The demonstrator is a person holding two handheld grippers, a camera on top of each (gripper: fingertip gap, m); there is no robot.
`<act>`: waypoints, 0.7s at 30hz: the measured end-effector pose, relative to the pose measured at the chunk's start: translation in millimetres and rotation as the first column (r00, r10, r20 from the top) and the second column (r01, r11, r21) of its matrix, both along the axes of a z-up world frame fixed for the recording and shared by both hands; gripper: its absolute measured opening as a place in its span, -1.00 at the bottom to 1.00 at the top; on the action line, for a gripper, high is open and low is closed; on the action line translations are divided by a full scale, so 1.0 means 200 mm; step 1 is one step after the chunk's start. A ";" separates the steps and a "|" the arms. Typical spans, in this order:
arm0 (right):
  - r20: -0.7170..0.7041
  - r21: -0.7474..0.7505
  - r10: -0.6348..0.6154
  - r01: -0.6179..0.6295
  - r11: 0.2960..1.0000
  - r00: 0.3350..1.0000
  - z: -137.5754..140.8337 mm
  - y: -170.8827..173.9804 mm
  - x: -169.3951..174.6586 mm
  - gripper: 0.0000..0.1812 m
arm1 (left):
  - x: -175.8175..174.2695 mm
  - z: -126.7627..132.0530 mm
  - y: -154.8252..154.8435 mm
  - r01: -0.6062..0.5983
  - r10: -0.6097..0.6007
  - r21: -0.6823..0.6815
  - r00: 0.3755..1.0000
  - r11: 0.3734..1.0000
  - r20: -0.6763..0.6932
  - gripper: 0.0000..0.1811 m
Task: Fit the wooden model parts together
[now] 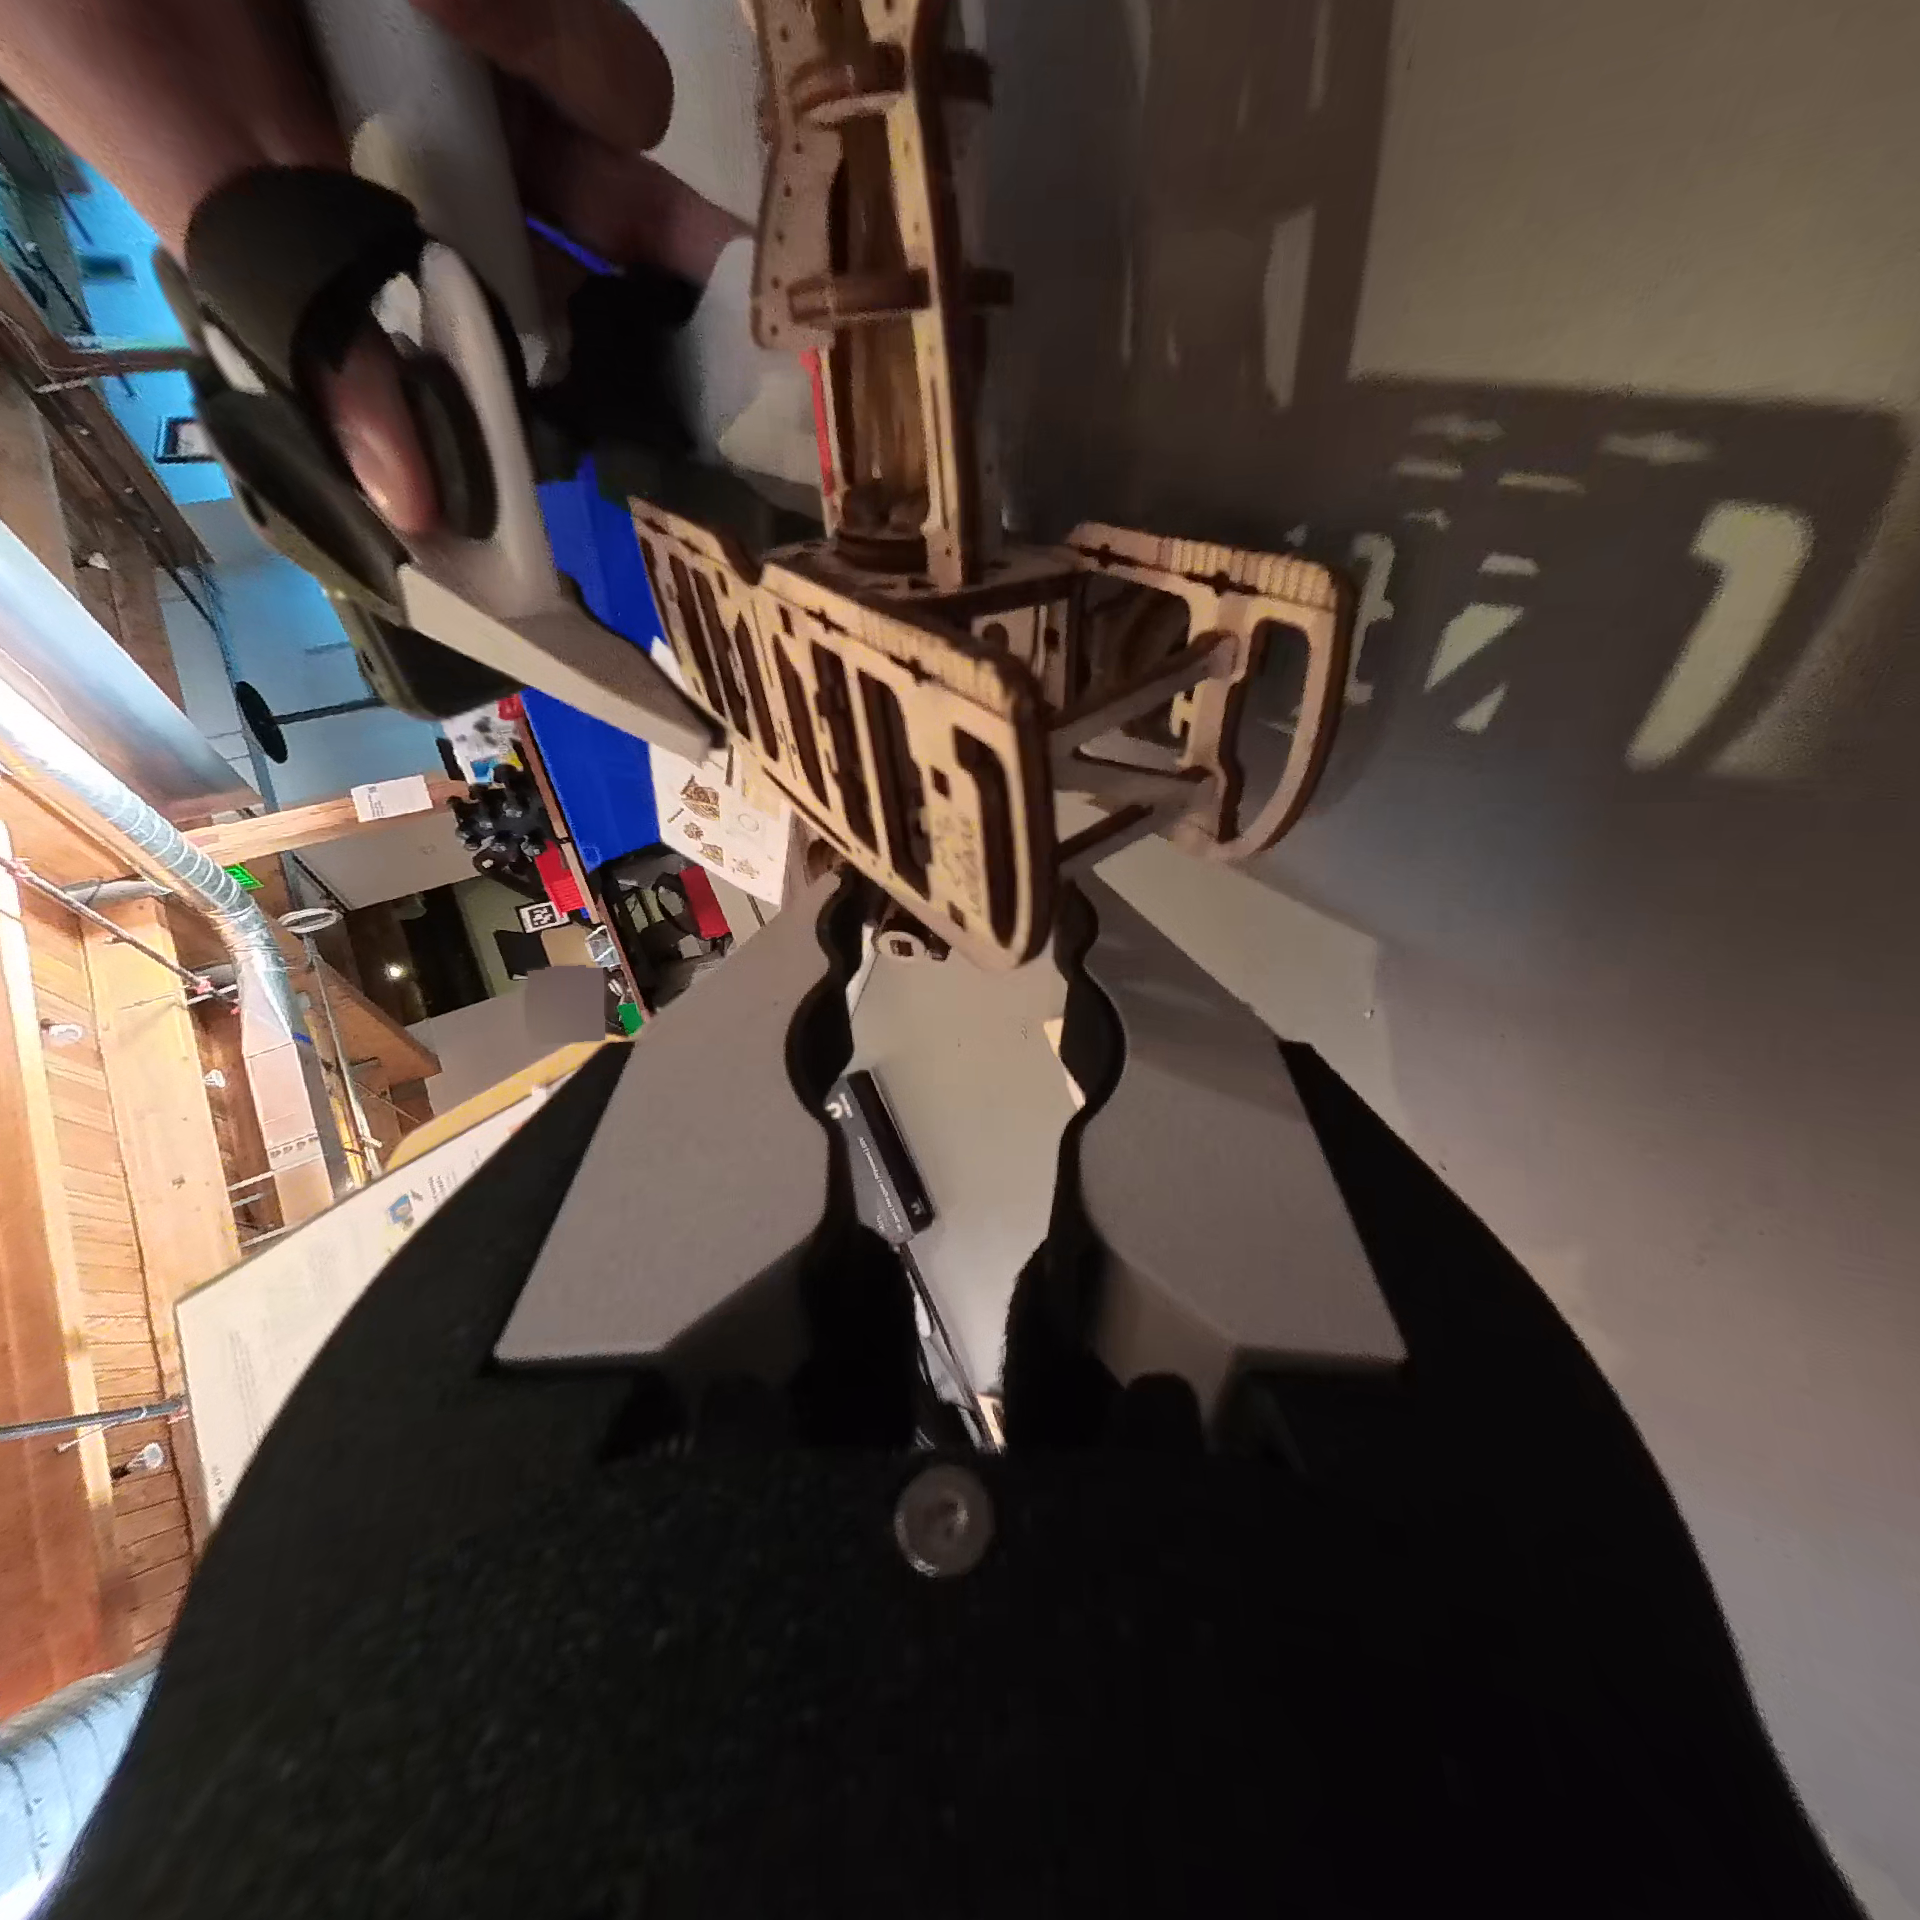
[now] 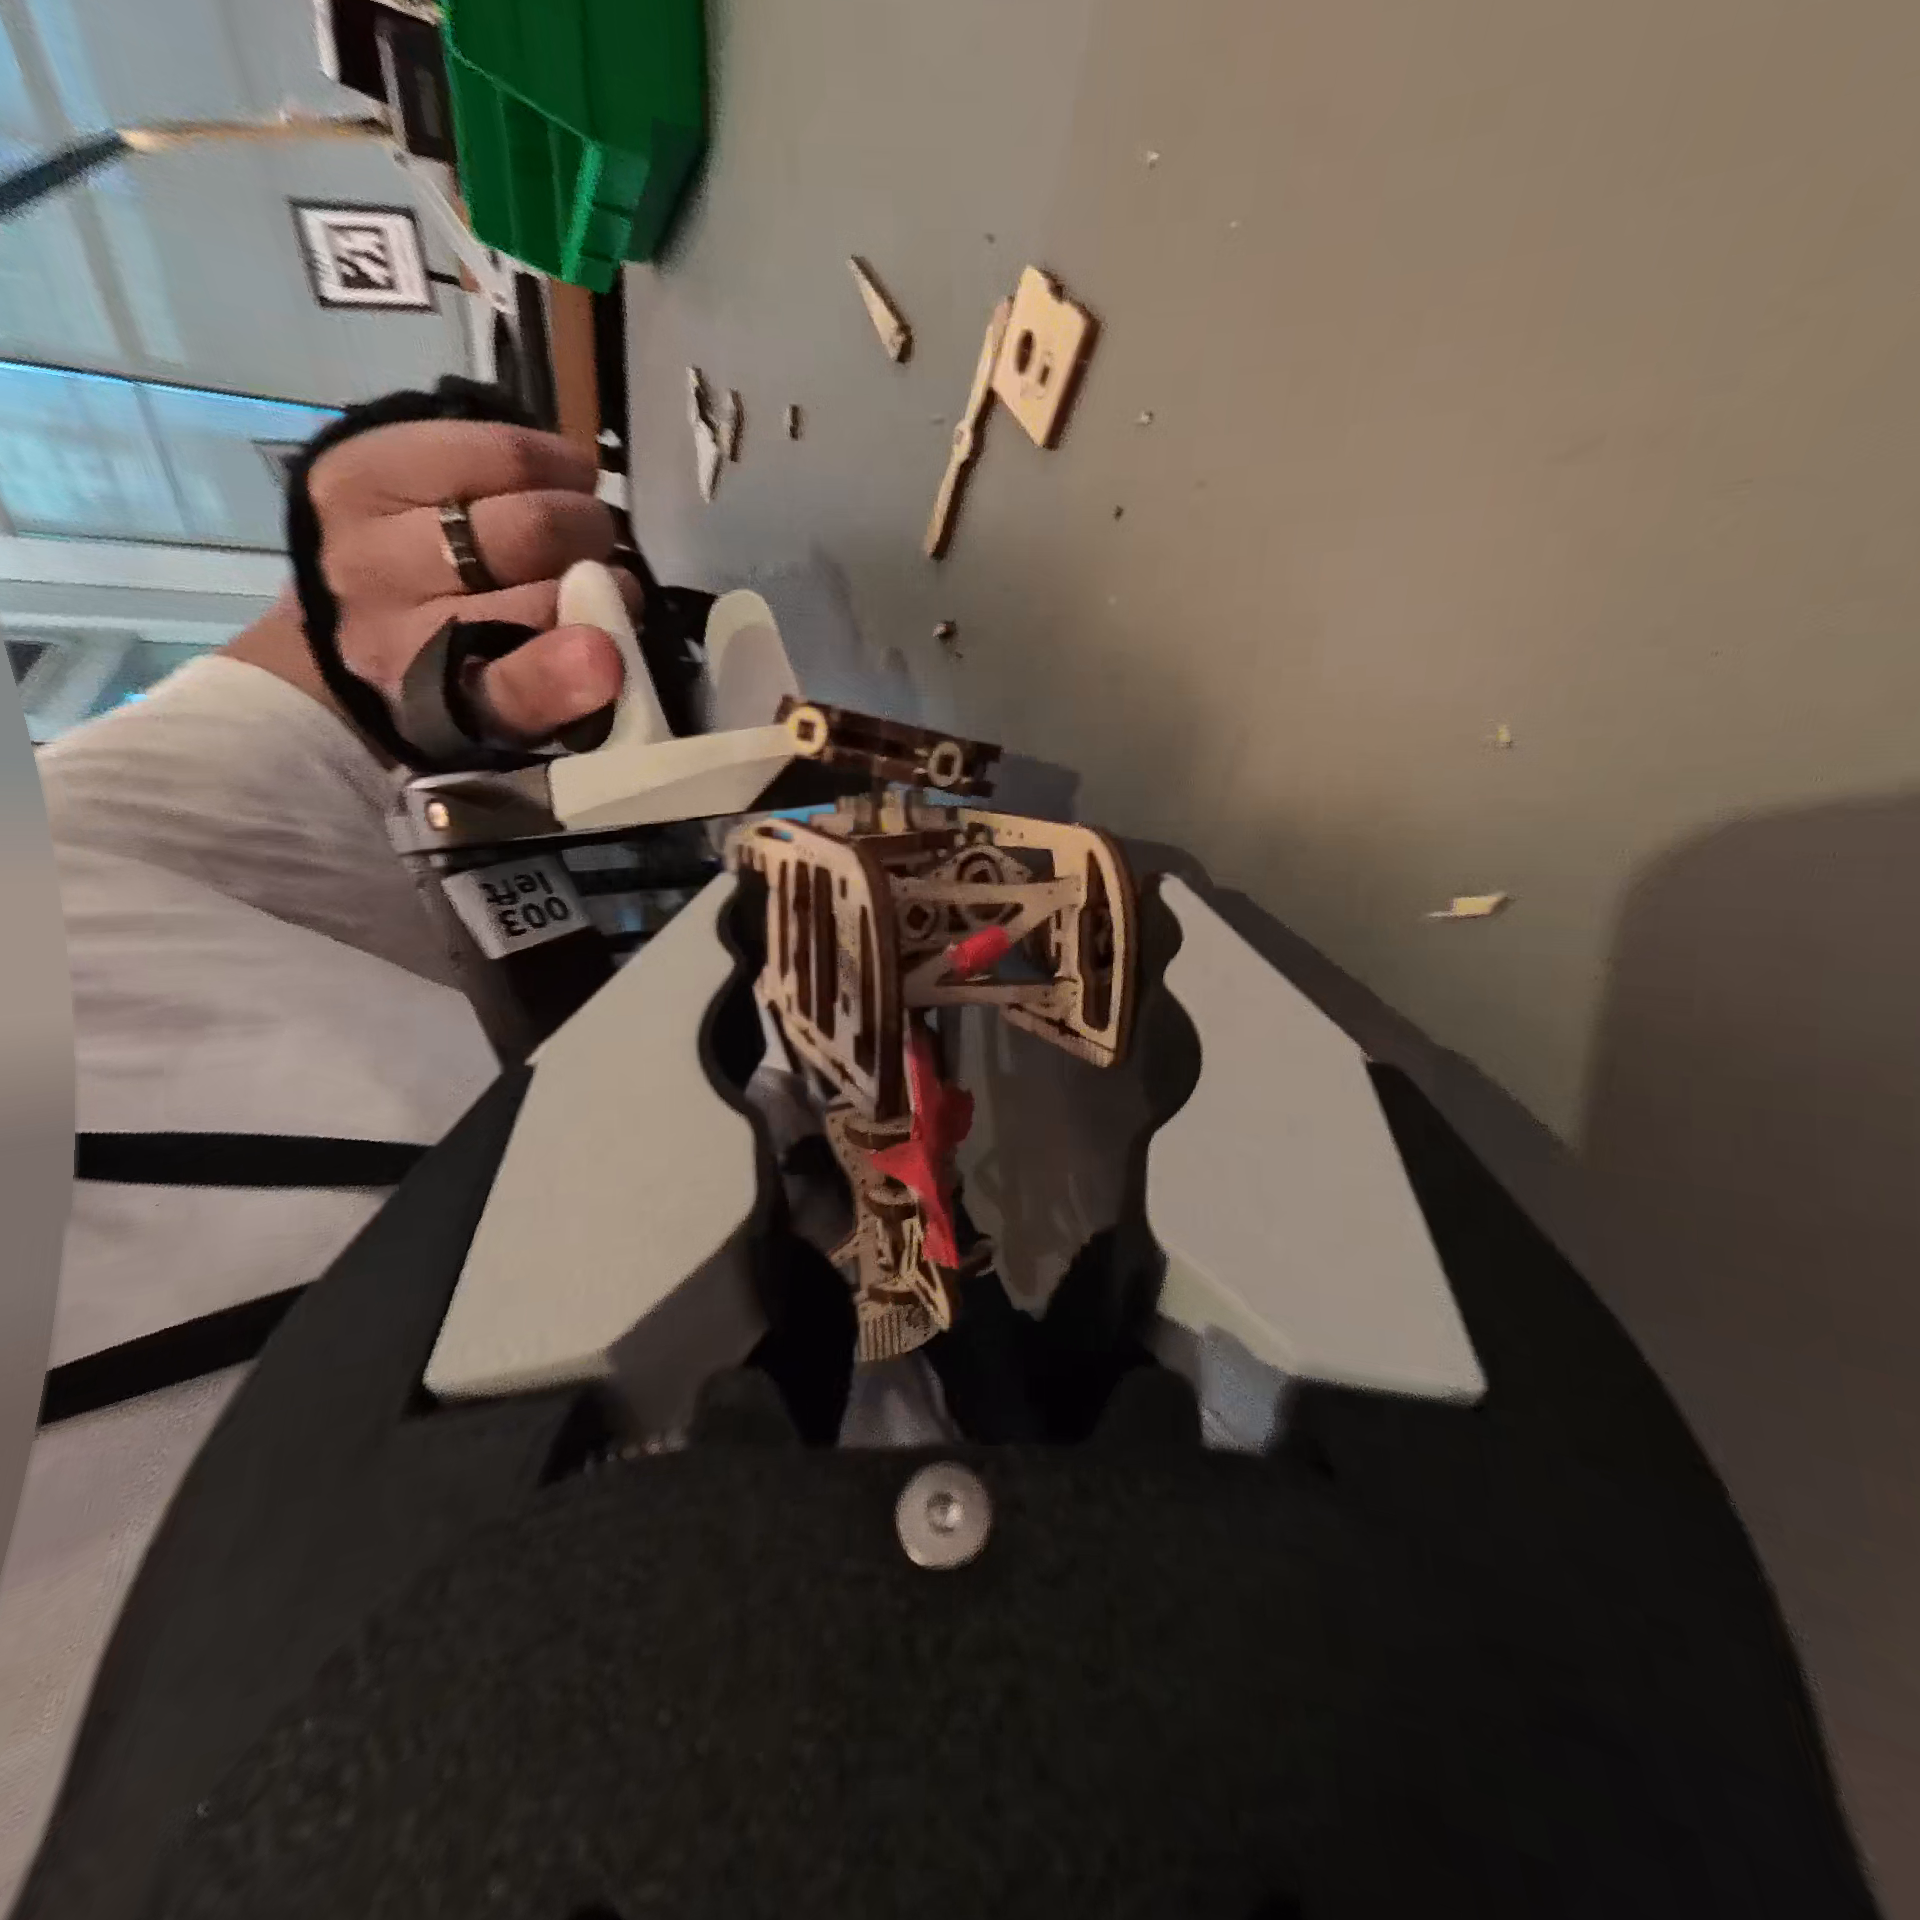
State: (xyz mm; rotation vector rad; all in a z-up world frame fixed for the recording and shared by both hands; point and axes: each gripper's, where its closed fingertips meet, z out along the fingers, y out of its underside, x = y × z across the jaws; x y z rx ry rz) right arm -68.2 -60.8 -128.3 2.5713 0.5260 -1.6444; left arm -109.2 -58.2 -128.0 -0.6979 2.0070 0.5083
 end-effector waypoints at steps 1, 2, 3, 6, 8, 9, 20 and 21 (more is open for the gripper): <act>0.020 0.022 0.003 -0.004 1.000 1.000 -0.01 0.01 0.01 -0.23 | 0.01 0.00 0.00 0.001 -0.001 0.007 1.000 1.000 -0.001 -0.64; 0.022 0.053 0.002 -0.003 0.999 1.000 -0.01 0.02 0.01 -0.23 | 0.01 0.00 0.00 -0.001 0.001 0.012 1.000 1.000 -0.002 -0.64; 0.021 0.074 0.003 -0.004 0.997 1.000 -0.01 0.02 0.01 -0.22 | 0.02 -0.01 0.00 -0.005 0.005 0.010 1.000 1.000 0.003 -0.64; -0.032 0.188 0.029 -0.023 0.982 0.999 0.07 0.06 0.04 -0.11 | 0.02 -0.01 0.00 0.001 -0.001 0.002 1.000 1.000 0.007 -0.63; -0.048 0.411 0.072 -0.046 0.910 0.996 0.13 0.14 0.08 -0.12 | 0.03 -0.02 -0.01 0.005 -0.005 0.005 1.000 1.000 0.004 -0.63; -0.084 0.520 0.128 -0.066 0.852 0.988 0.17 0.16 0.08 -0.10 | 0.03 -0.02 -0.01 0.010 -0.010 0.007 1.000 1.000 0.003 -0.63; -0.070 0.747 0.666 -0.403 0.528 0.743 0.04 -0.10 -0.03 0.10 | 0.04 -0.02 -0.01 0.018 -0.018 -0.002 0.999 1.000 -0.029 -0.63; 0.000 0.765 0.684 -0.440 0.469 0.730 0.00 -0.11 -0.03 0.11 | 0.04 -0.03 -0.01 0.017 -0.017 -0.014 0.999 1.000 -0.031 -0.63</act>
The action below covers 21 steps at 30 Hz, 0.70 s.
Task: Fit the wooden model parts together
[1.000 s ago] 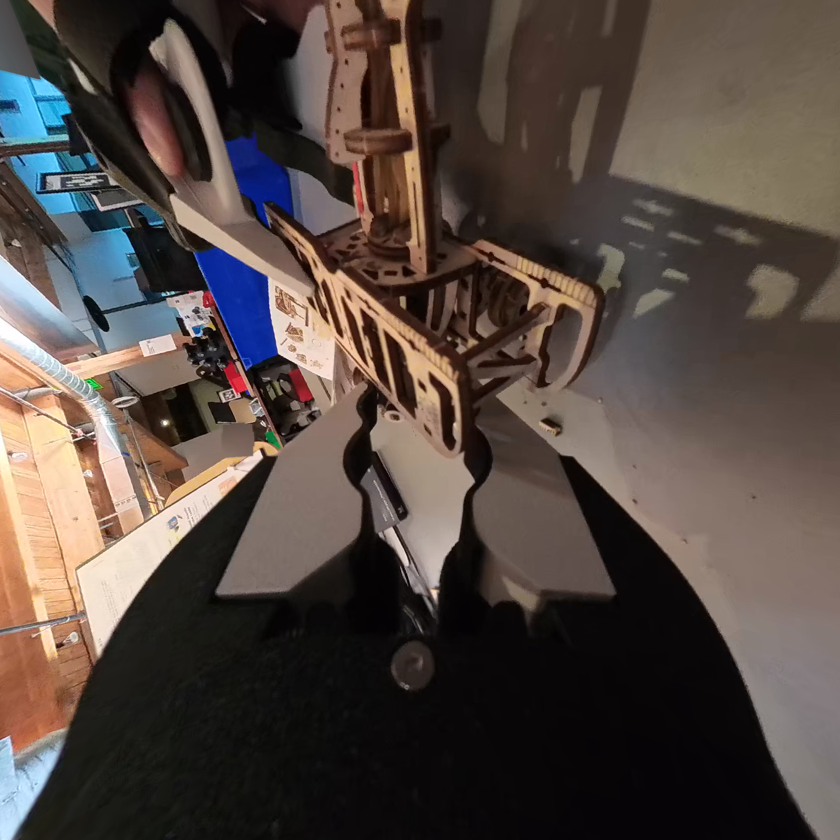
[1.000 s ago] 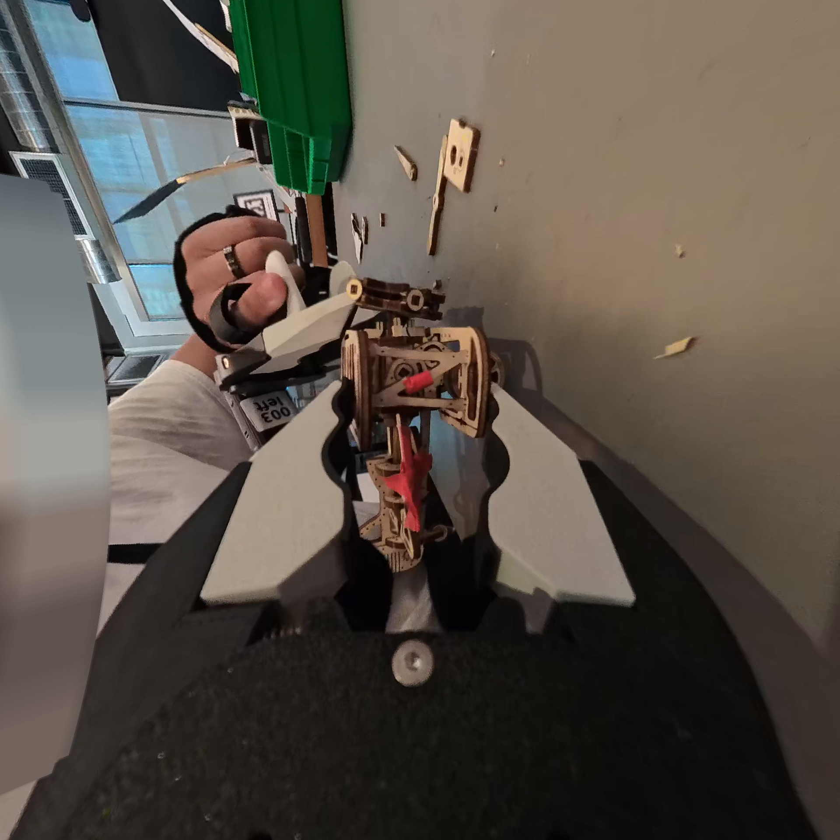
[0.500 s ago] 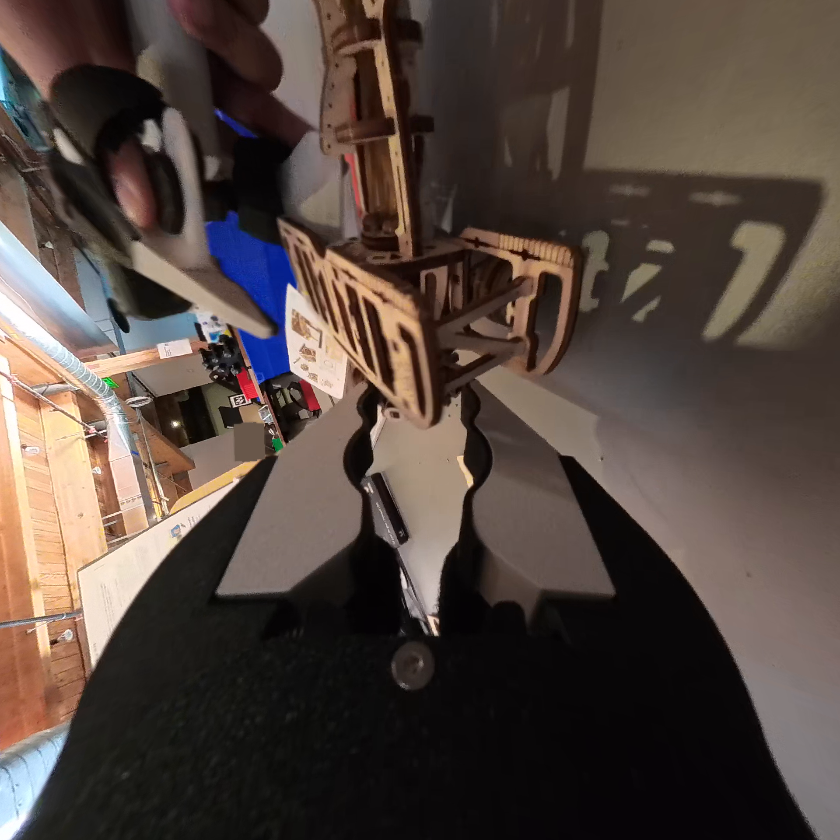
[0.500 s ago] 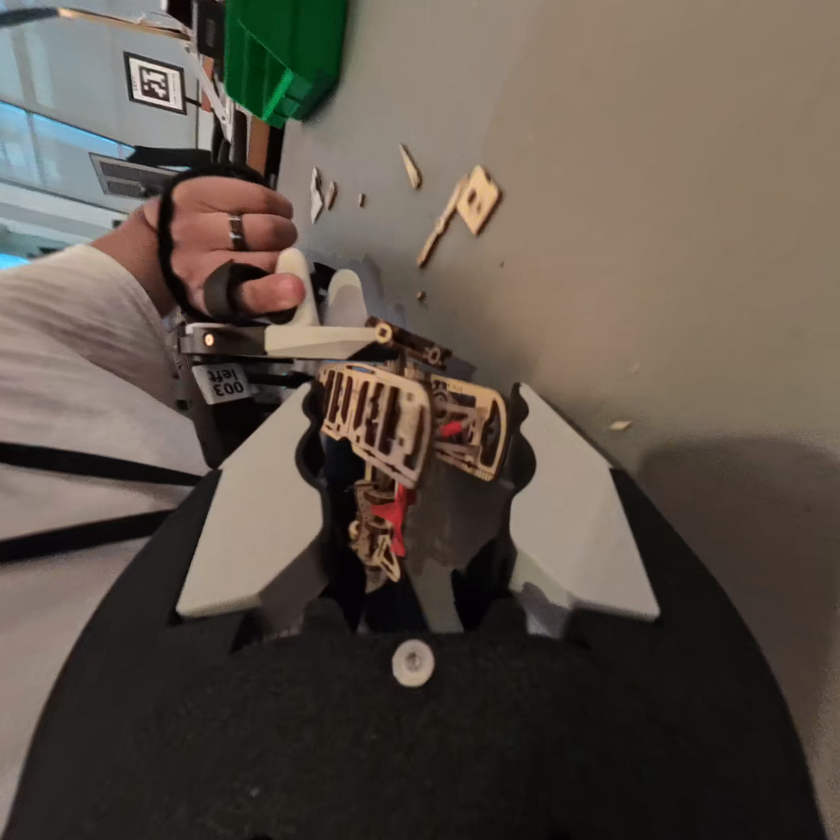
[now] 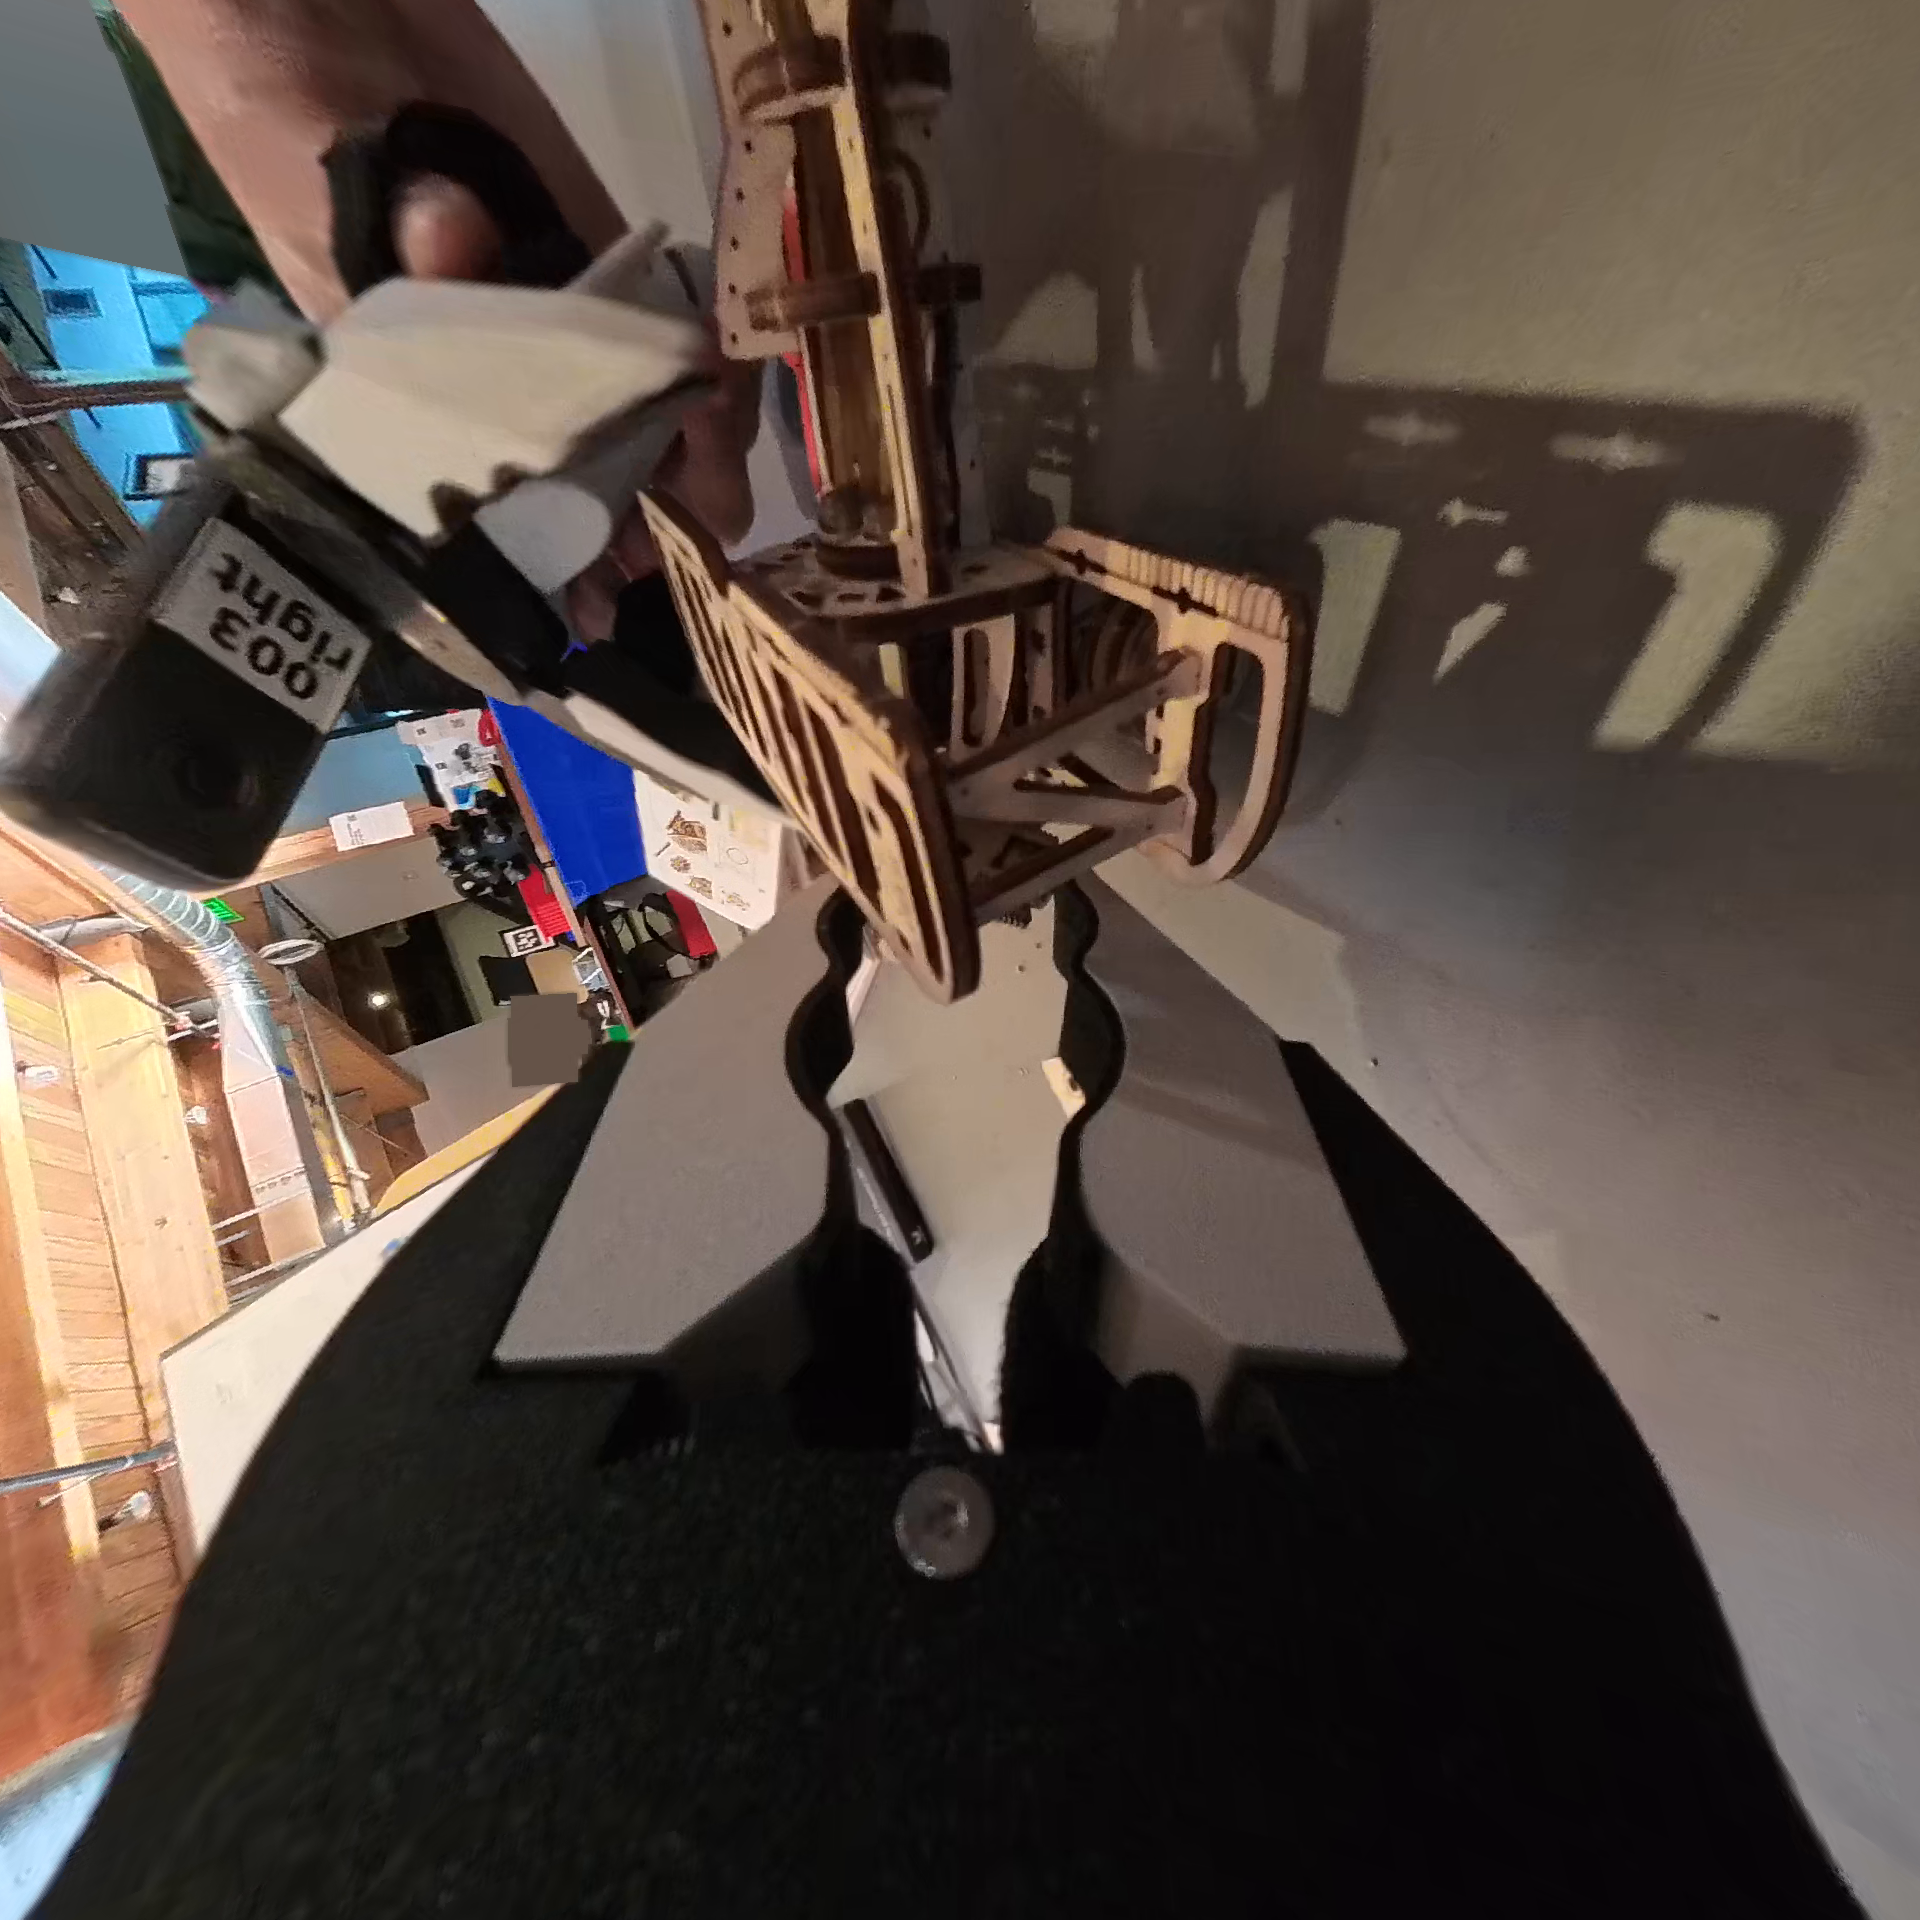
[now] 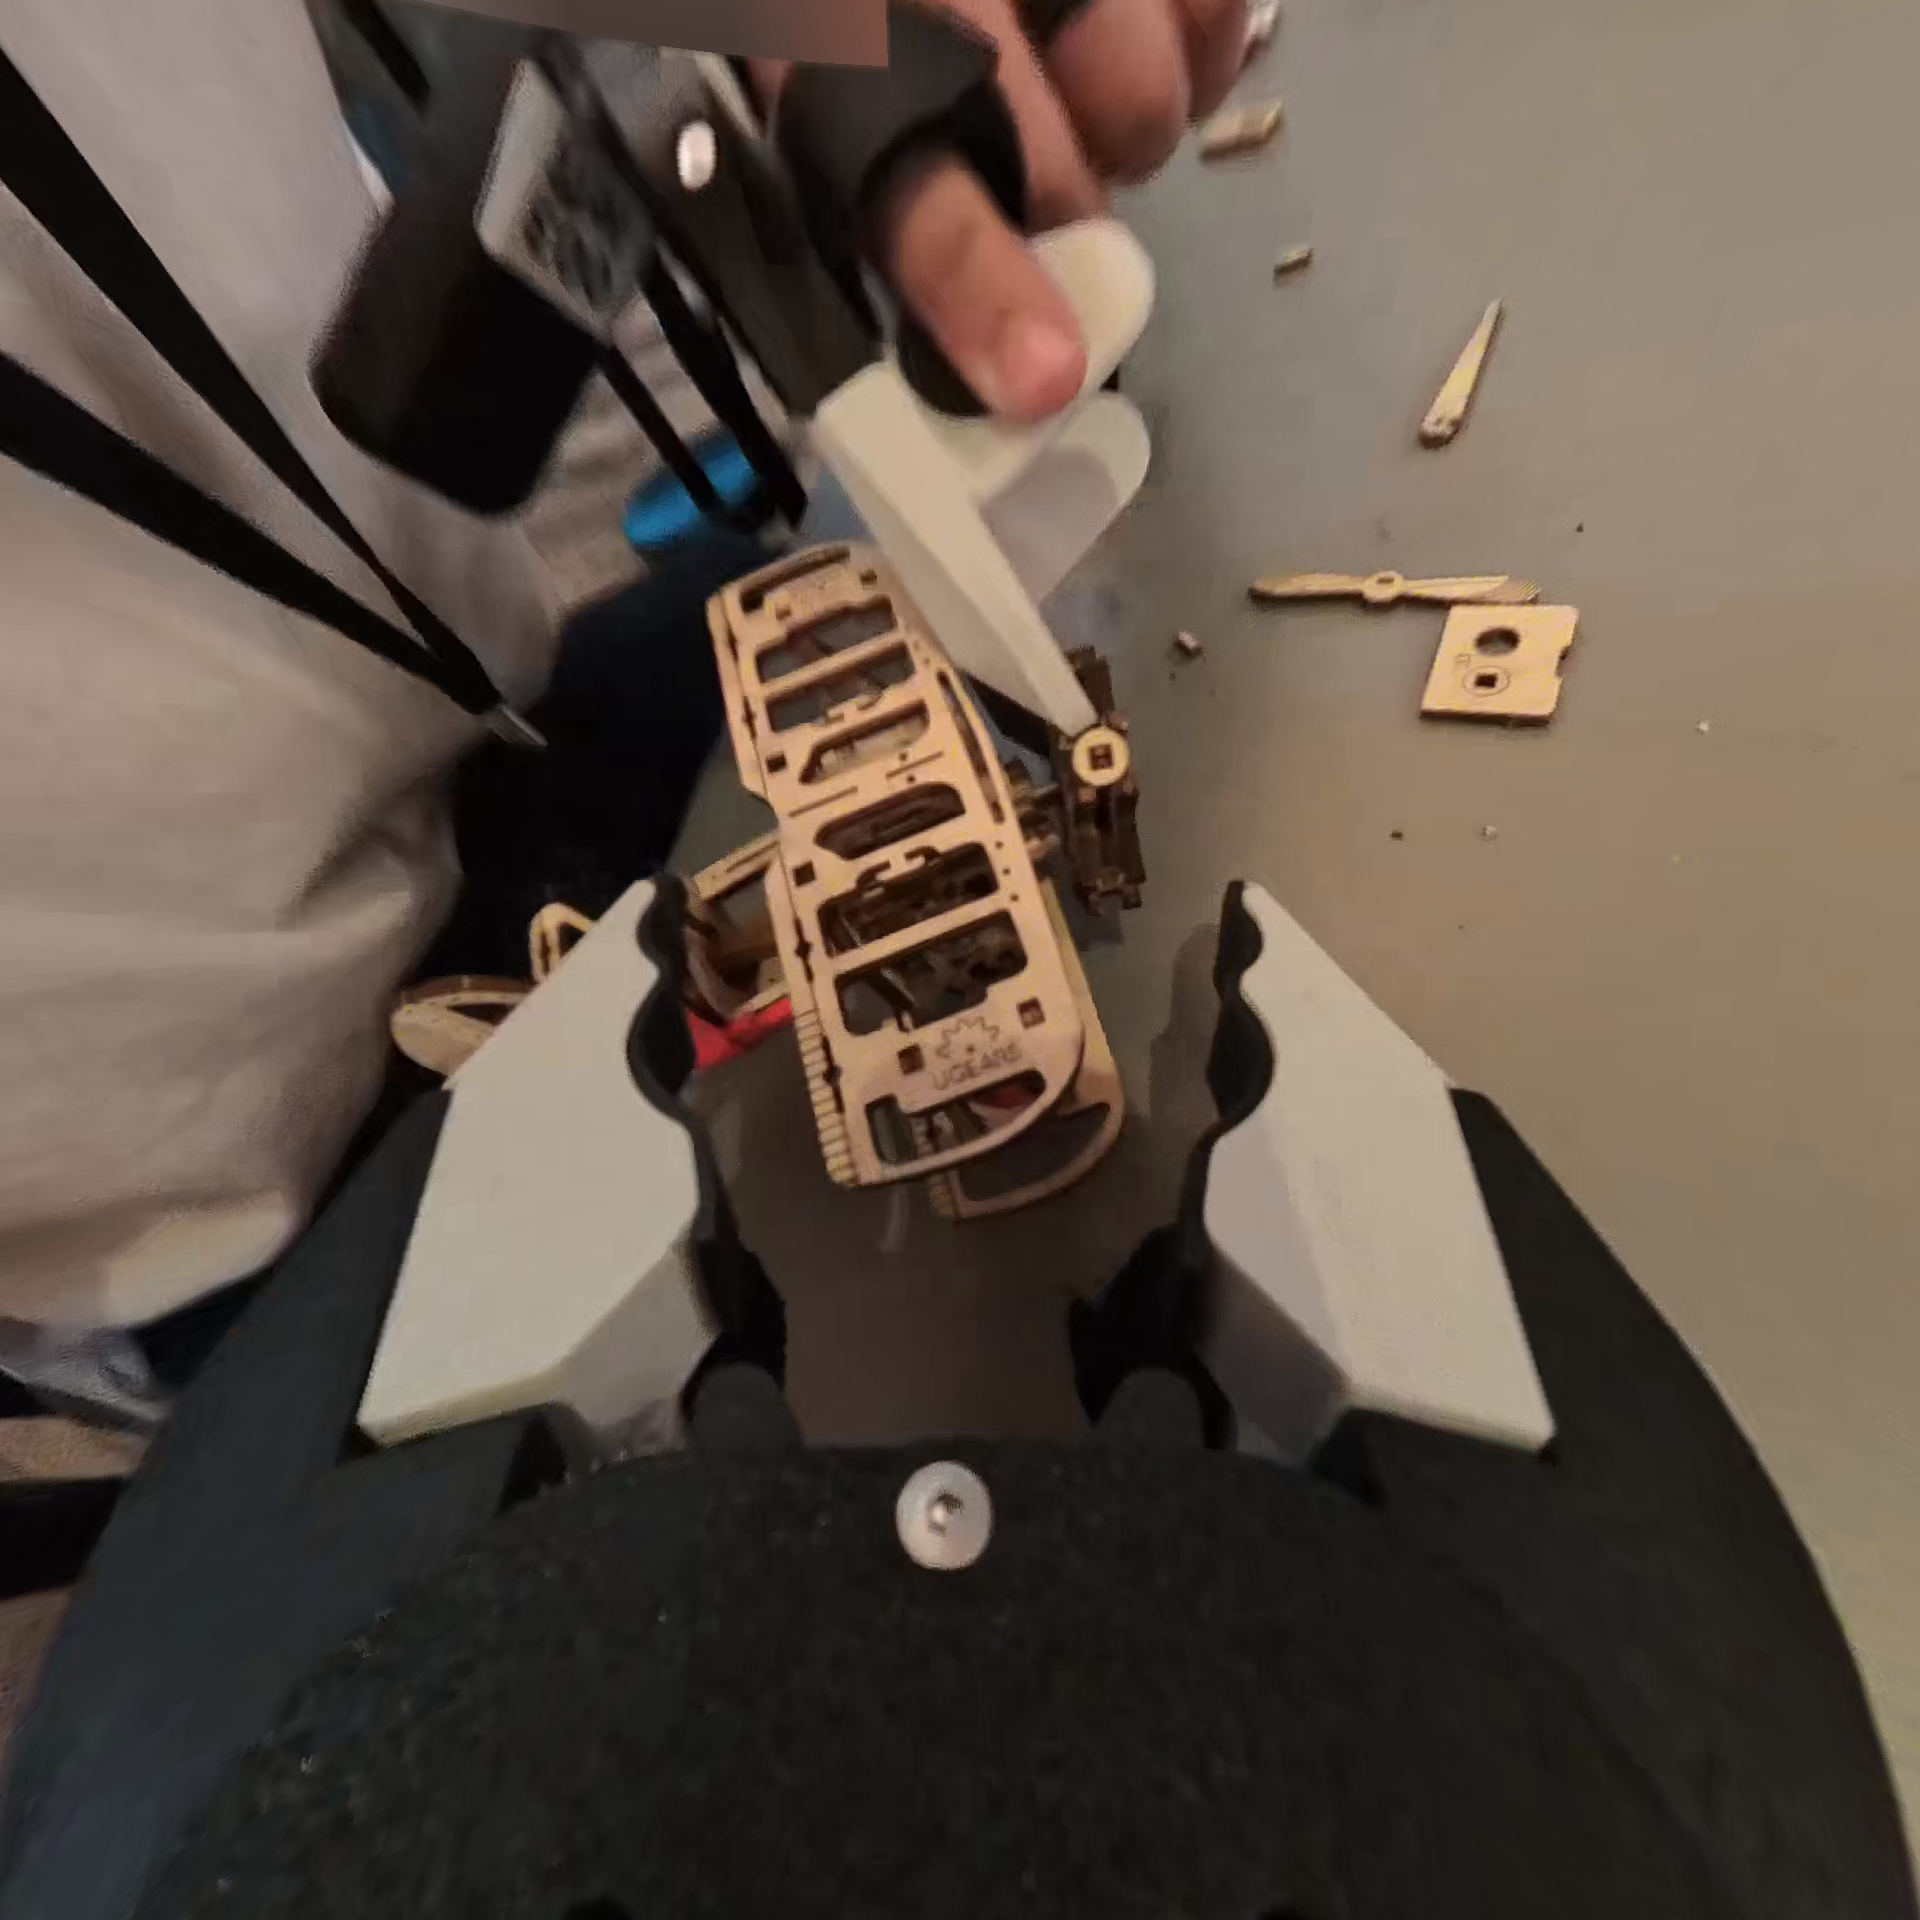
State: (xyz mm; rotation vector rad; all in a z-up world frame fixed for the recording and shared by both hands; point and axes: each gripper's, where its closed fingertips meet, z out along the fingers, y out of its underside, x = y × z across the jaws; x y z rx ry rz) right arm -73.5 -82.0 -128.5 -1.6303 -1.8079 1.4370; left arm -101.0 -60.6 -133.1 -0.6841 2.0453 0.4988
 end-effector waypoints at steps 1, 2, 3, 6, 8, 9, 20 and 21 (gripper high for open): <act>-0.004 0.041 0.007 -0.007 0.999 1.000 0.00 0.00 -0.01 0.08 | 0.00 0.00 0.00 0.003 -0.003 -0.008 1.000 1.000 -0.001 -0.63; -0.025 0.067 0.005 -0.003 0.998 1.000 0.00 0.00 -0.02 0.05 | 0.00 0.00 0.00 0.008 -0.008 -0.010 1.000 1.000 -0.003 -0.63; -0.037 0.082 0.001 0.002 0.997 0.999 0.01 0.00 -0.03 -0.03 | 0.01 0.00 0.00 0.011 -0.011 -0.014 1.000 1.000 -0.006 -0.63; 0.006 0.092 0.003 -0.004 0.996 1.000 -0.01 -0.01 -0.03 -0.15 | 0.01 0.00 -0.01 0.019 -0.019 -0.019 1.000 1.000 -0.014 -0.63; -0.004 0.097 0.008 -0.008 0.995 1.000 0.00 -0.02 -0.03 -0.19 | 0.02 0.00 -0.01 0.019 -0.019 -0.014 1.000 1.000 -0.022 -0.63; -0.011 0.098 0.005 -0.004 0.995 1.000 0.00 -0.02 -0.03 -0.20 | 0.02 0.00 -0.01 0.018 -0.019 -0.017 1.000 1.000 -0.023 -0.63; -0.026 0.062 0.001 0.001 0.998 1.000 0.01 -0.03 -0.03 -0.28 | 0.01 0.00 -0.02 0.042 -0.042 0.011 0.999 0.999 -0.007 -0.63; -0.029 0.062 0.000 0.002 0.998 1.000 0.01 -0.03 -0.03 -0.30 | 0.01 0.00 -0.01 0.044 -0.044 0.014 0.999 0.999 -0.003 -0.63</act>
